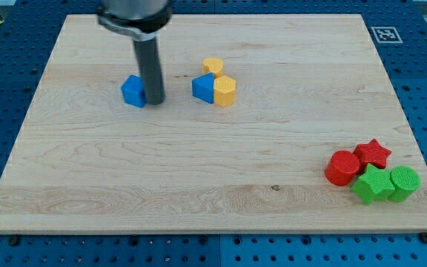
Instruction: Separate the yellow hexagon from the blue triangle
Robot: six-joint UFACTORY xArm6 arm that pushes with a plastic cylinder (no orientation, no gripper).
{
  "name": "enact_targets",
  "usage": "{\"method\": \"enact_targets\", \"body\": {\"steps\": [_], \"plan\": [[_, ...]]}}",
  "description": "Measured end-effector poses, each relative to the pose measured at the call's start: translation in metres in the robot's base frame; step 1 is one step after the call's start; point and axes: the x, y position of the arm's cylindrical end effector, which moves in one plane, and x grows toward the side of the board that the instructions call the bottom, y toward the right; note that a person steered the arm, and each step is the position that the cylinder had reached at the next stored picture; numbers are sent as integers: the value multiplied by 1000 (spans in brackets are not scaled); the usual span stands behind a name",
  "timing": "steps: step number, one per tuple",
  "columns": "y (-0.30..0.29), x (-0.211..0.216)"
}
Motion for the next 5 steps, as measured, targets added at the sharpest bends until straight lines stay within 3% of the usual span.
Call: {"method": "enact_targets", "body": {"steps": [2, 5], "plan": [[-55, -3], [71, -7]]}}
